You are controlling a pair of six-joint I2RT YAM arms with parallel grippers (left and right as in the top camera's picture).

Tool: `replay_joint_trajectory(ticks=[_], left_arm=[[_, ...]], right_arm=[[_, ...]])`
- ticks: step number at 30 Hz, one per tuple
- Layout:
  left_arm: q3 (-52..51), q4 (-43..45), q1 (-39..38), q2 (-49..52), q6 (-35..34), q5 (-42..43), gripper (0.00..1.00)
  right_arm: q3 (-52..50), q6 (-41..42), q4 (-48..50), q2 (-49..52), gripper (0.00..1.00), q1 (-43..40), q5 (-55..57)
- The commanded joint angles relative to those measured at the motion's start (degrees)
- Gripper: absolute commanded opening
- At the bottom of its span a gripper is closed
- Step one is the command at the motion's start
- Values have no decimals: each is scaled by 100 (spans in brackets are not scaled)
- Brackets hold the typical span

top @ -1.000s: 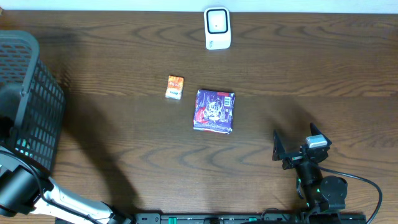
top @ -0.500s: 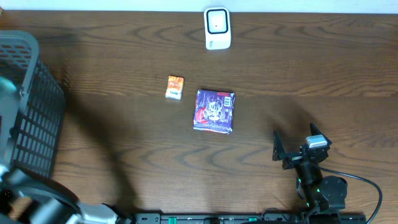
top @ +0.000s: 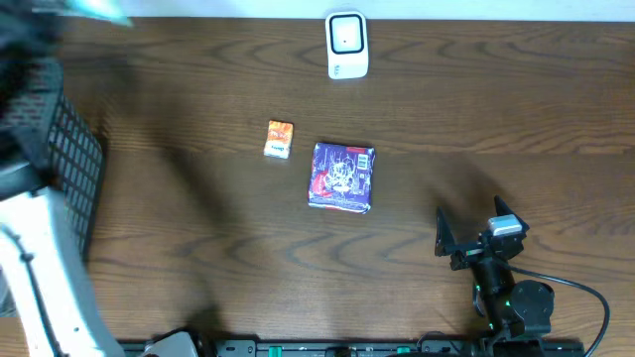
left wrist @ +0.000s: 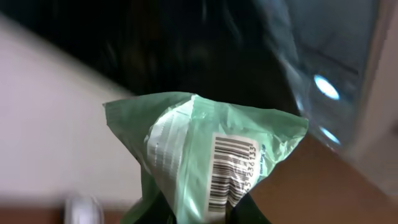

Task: Scan the item barcode
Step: 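Carry the green wrapper beside the orange box and release it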

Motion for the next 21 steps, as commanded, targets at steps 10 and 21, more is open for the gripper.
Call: replay_joint_trajectory(ticks=[10,21], left_arm=[[-44,-4188,-3421,1665,3351,-4247,7],[-46,-4260,-4317,2992,3355,-4590,9]], right_arm=[[-9,37,-22,-28,99,-28,-35],[-9,39,-24,-28,99,-28,-35]])
